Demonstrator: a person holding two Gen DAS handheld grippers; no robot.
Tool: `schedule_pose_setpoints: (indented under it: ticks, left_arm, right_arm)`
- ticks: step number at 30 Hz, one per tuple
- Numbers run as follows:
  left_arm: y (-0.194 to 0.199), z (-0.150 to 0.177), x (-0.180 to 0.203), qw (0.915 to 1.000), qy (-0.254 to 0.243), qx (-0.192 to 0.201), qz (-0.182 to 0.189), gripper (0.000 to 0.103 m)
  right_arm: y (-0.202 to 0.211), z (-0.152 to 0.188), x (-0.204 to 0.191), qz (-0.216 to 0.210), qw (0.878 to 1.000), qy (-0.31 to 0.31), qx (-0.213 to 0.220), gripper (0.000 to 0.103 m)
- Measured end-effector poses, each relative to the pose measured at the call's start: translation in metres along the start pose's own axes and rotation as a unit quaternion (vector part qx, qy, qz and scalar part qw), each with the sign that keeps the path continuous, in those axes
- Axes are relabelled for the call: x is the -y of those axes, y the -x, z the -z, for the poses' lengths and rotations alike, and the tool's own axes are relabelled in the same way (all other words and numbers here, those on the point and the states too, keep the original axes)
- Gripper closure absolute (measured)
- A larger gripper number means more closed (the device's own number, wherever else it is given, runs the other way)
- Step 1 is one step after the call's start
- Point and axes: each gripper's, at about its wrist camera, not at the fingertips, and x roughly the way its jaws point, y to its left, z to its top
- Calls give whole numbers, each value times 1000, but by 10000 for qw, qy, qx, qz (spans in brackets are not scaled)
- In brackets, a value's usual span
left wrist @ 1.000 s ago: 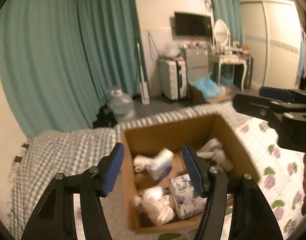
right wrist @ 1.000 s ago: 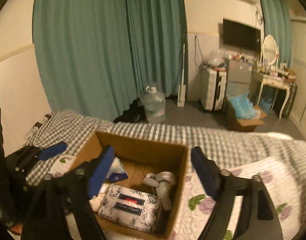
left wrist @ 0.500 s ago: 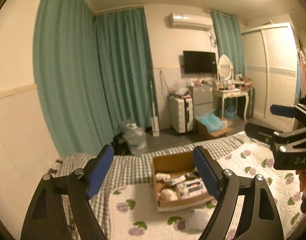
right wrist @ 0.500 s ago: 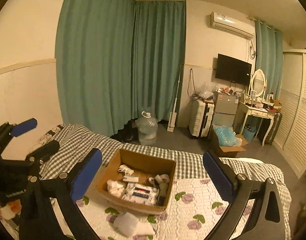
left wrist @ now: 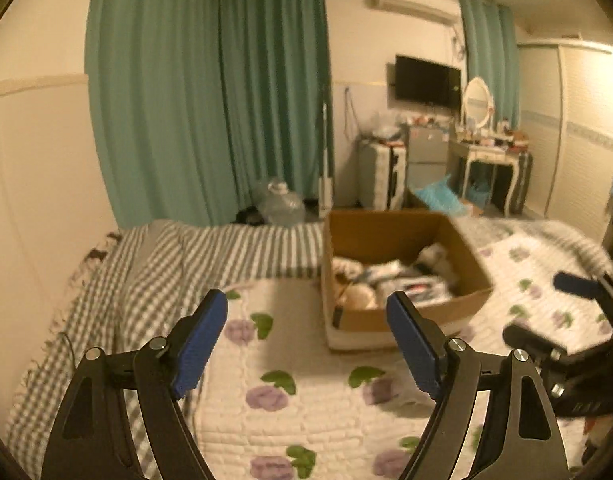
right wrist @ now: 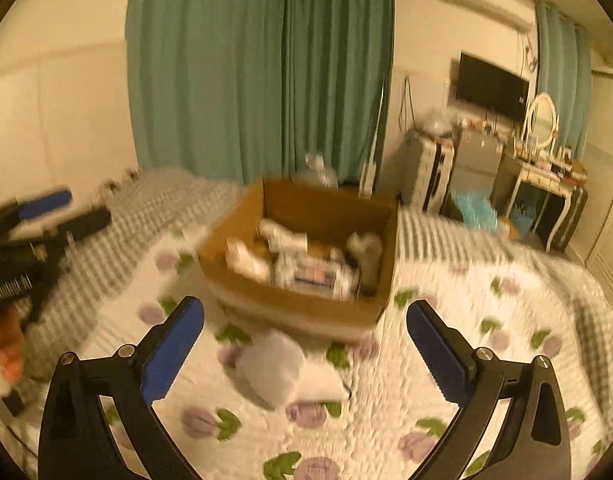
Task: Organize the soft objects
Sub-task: 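Grasp the white mesh sock with the right tool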
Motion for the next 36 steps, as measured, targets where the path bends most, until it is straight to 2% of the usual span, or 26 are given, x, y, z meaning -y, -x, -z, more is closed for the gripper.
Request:
schedule_pose_setpoints:
  ticks: [2,5,8,11,14,16,19,22,24,26,32,36]
  left_arm:
    - [-15,14,4,9999,-80,-52,-54,20]
    - [-30,40,3,9995,-173,-179,182,20]
    - [-56,60,4,9978,-304,-549,227,20]
    - [-78,74,-4,9957,-132,-888,232,20]
    - [-94,86,-14,9916,187,-1207,419,20]
    - [-99,92,-14,9902,215,-1258,562,20]
    - [-101,97,-8,9914,-18,-1210,490,20]
    - [-100,103,-2,9921,-185,-1186,359,20]
    - [-97,106,1,9919,-179,-1165,470,20]
    - [-95,106,1,9916,-131,-1165,539,20]
    - [-78,100,8,9886,120,-1209,891,20]
    - [-62,93,19,9905,-132,-1137,768,20]
  right_arm:
    - [-29,18,1,-57,9996,-84,-259,1]
    - [-68,40,-3,-196,9977,-92,-643,1]
    - [-100,57,-11,-288,9953,-23,-929,1]
    - [-128,69,-18,-325,9924,-5,-1184,2]
    - [-149,80,-22,-260,9903,38,-1363,2]
    - [-155,84,-23,-181,9900,76,-1400,2]
    - [-153,86,-20,-139,9908,26,-1344,9]
    - [-148,87,-15,-112,9914,-26,-1302,23]
    - [-140,88,-12,-114,9919,-18,-1264,34]
    - [-128,87,-6,-152,9930,-77,-1170,38]
    - [-90,85,11,-253,9946,-253,-976,41]
    - [-60,79,22,-224,9960,-336,-798,41]
